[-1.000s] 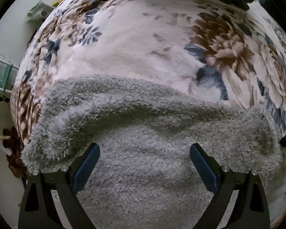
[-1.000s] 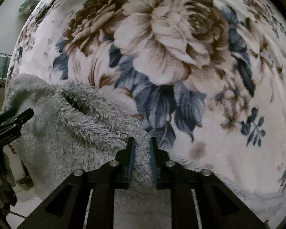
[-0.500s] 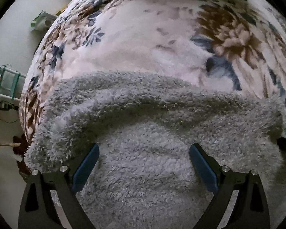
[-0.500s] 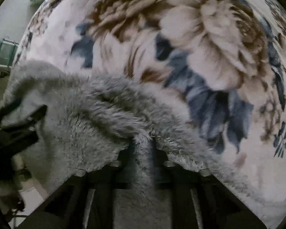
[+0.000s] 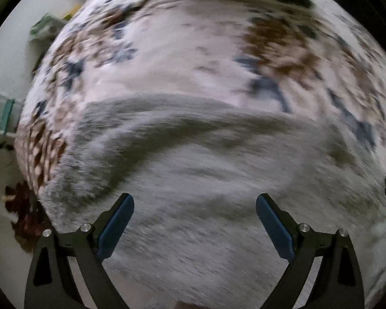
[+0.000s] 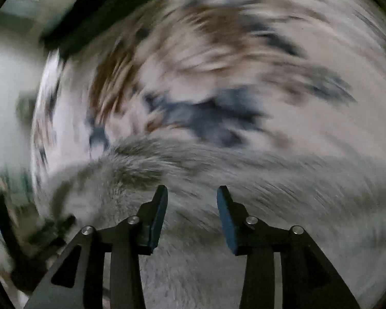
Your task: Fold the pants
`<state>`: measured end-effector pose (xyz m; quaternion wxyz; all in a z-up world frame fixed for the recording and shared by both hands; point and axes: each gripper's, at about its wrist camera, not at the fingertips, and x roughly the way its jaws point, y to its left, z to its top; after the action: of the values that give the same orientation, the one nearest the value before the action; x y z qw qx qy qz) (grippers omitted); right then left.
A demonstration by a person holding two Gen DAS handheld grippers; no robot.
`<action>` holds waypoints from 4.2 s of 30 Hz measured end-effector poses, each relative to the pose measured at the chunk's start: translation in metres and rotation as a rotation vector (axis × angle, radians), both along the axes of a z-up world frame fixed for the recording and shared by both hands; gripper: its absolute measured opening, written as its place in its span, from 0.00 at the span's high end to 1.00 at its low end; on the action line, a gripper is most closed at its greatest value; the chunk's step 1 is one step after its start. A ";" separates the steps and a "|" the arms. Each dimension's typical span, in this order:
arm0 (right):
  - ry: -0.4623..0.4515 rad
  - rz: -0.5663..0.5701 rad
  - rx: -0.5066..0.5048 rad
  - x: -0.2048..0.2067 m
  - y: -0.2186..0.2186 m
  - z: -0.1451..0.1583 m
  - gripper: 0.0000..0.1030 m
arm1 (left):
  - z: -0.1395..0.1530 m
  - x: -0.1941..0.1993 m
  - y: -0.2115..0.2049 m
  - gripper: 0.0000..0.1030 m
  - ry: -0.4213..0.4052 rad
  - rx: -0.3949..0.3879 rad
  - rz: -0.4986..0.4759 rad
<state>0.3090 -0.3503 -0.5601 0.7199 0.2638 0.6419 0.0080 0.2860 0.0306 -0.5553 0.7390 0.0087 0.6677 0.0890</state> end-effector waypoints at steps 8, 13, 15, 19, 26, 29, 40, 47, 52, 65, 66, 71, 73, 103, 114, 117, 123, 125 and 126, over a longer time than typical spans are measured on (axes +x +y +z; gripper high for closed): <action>0.122 -0.685 0.011 -0.208 -0.204 -0.017 0.58 | -0.008 -0.022 -0.145 0.06 0.057 -0.070 -0.282; 0.054 -0.945 0.050 -0.299 -0.300 -0.026 0.58 | -0.019 -0.049 -0.262 0.06 0.079 -0.095 -0.484; -0.010 -0.992 0.109 -0.312 -0.324 -0.037 0.58 | -0.026 -0.057 -0.297 0.06 0.091 -0.097 -0.540; -0.102 -1.034 0.266 -0.322 -0.364 -0.069 0.58 | -0.055 -0.065 -0.359 0.06 0.179 -0.115 -0.599; -0.147 -1.011 0.365 -0.327 -0.388 -0.106 0.58 | -0.099 -0.054 -0.383 0.00 0.269 -0.048 -0.586; -0.141 -1.014 0.341 -0.339 -0.386 -0.105 0.58 | -0.106 -0.049 -0.383 0.00 0.287 -0.055 -0.590; -0.271 -0.994 0.414 -0.339 -0.377 -0.117 0.20 | -0.121 -0.040 -0.419 0.00 0.307 -0.047 -0.586; -0.328 -0.986 0.461 -0.311 -0.382 -0.120 0.21 | -0.122 -0.041 -0.429 0.00 0.269 -0.054 -0.579; -0.569 -0.980 0.736 -0.303 -0.384 -0.134 0.36 | -0.124 -0.046 -0.420 0.00 0.247 -0.080 -0.572; -0.382 -0.812 0.530 -0.243 -0.381 -0.138 0.83 | -0.118 -0.043 -0.394 0.00 0.267 -0.088 -0.562; -0.380 -0.820 0.498 -0.241 -0.379 -0.132 0.82 | -0.113 -0.034 -0.397 0.00 0.271 -0.092 -0.556; -0.395 -0.791 0.358 -0.235 -0.358 -0.084 0.83 | -0.096 -0.015 -0.388 0.00 0.304 -0.158 -0.492; -0.393 -0.743 0.294 -0.230 -0.343 -0.062 0.83 | -0.088 -0.009 -0.375 0.00 0.313 -0.187 -0.452; -0.189 0.076 0.157 -0.135 0.040 0.044 0.17 | 0.010 0.045 -0.089 0.00 0.126 -0.370 -0.088; 0.056 -0.230 -0.118 -0.172 -0.058 0.009 0.17 | -0.035 0.005 -0.204 0.35 0.176 -0.410 -0.335; 0.083 -0.262 -0.130 -0.179 -0.067 0.003 0.17 | -0.042 -0.004 -0.210 0.84 0.153 -0.422 -0.351; 0.104 -0.291 -0.108 -0.194 -0.080 0.004 0.17 | -0.009 -0.021 -0.163 0.87 0.076 -0.414 -0.270; 0.107 -0.283 -0.105 -0.196 -0.080 0.004 0.17 | -0.016 -0.021 -0.148 0.87 0.081 -0.397 -0.227; 0.110 -0.277 -0.100 -0.195 -0.078 0.004 0.17 | -0.021 -0.020 -0.142 0.87 0.093 -0.392 -0.212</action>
<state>0.1139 -0.4285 -0.5557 0.6901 0.3137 0.6375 -0.1377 0.2658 -0.1116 -0.5766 0.7003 -0.0612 0.7009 -0.1210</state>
